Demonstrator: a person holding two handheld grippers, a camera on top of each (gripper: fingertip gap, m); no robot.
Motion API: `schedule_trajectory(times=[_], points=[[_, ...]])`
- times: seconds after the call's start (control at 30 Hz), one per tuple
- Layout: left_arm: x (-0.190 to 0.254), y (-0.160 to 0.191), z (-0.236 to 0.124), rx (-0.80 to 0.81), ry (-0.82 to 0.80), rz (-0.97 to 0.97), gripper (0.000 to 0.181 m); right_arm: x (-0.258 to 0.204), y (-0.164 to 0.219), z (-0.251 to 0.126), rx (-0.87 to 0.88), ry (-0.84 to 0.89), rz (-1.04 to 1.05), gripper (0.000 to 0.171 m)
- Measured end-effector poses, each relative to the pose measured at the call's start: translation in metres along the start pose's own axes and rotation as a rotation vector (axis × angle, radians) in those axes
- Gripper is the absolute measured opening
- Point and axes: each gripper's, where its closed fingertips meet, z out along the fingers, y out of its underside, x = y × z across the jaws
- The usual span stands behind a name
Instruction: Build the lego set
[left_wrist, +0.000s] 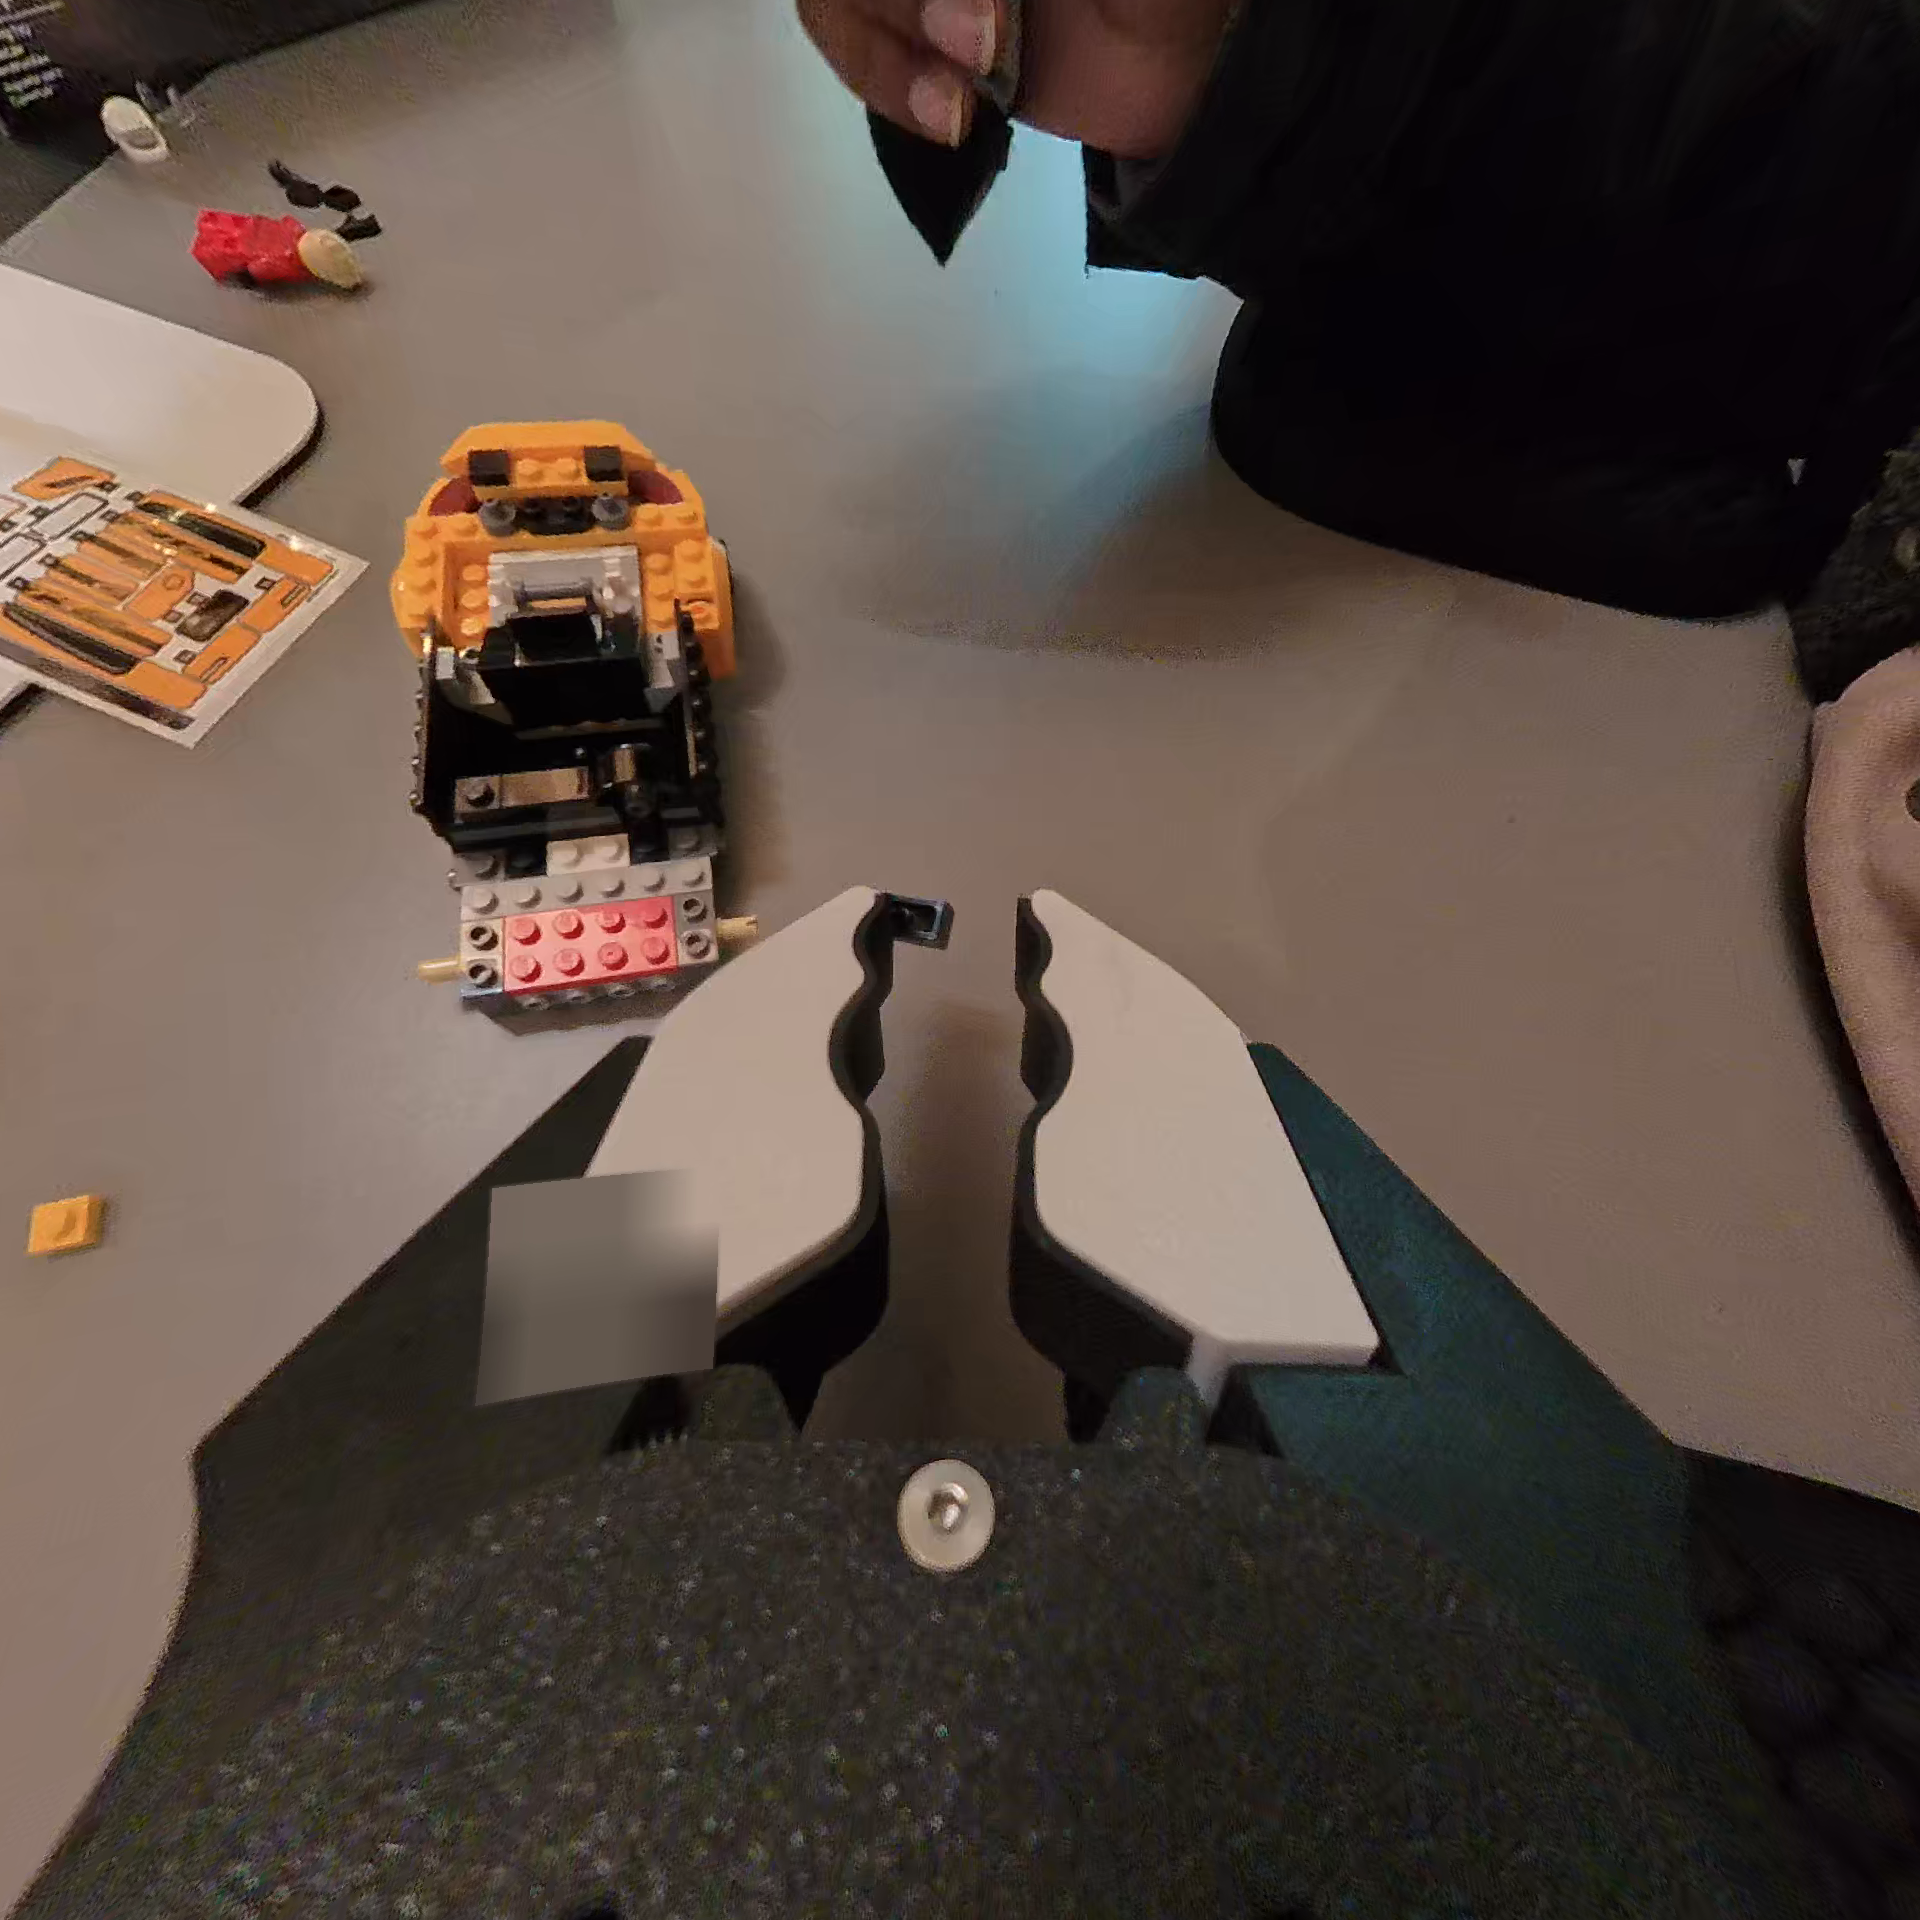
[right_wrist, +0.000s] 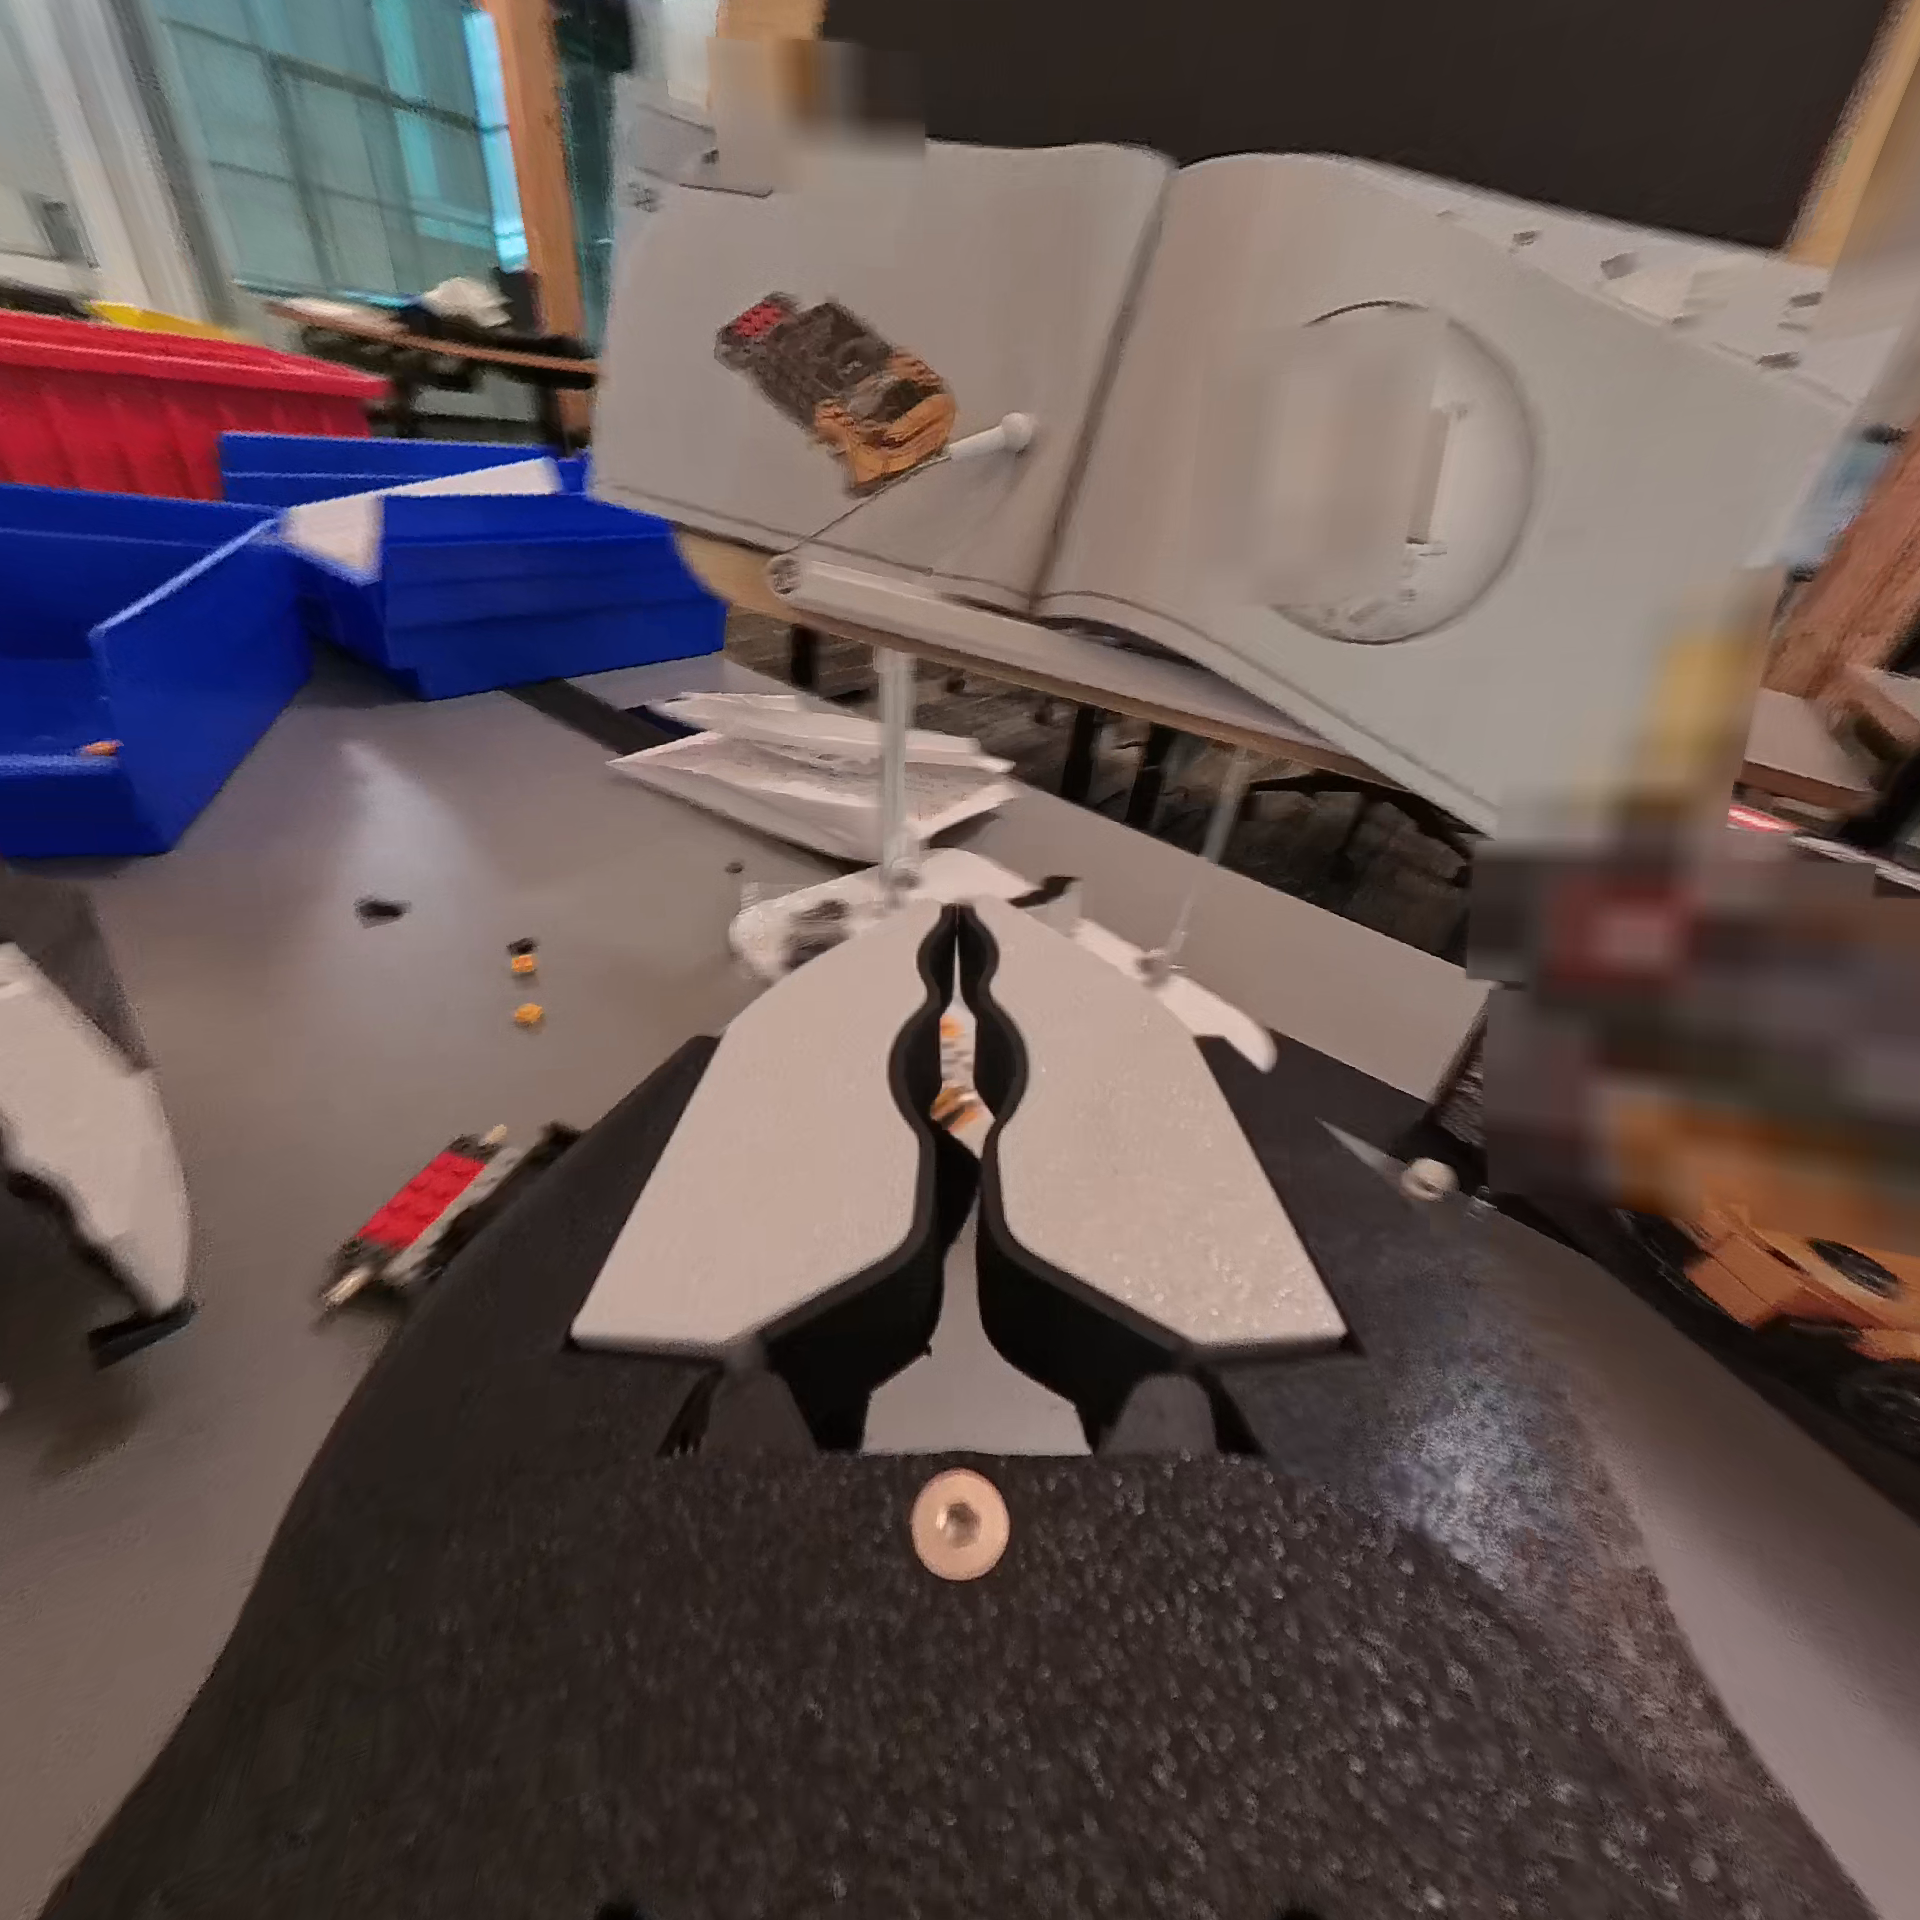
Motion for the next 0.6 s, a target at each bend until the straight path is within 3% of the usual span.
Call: schedule_trajectory(times=[0.17,0.27,0.4,0.6], points=[[0.005,-0.013,-0.003,0.091,0.046,-0.050,0.010,-0.099,0.017,-0.018,-0.083,-0.568,-0.189,0.000],[0.005,-0.029,-0.013,0.203,0.100,-0.146,0.009,-0.133,0.033,-0.032,-0.131,-0.739,-0.277,0.002],[0.004,-0.051,-0.030,0.369,0.198,-0.281,0.009,-0.150,0.037,-0.035,-0.119,-0.766,-0.378,0.013],[-0.006,-0.081,-0.060,0.644,0.418,-0.606,0.009,-0.164,0.006,-0.028,0.078,-0.589,-0.566,0.020]])
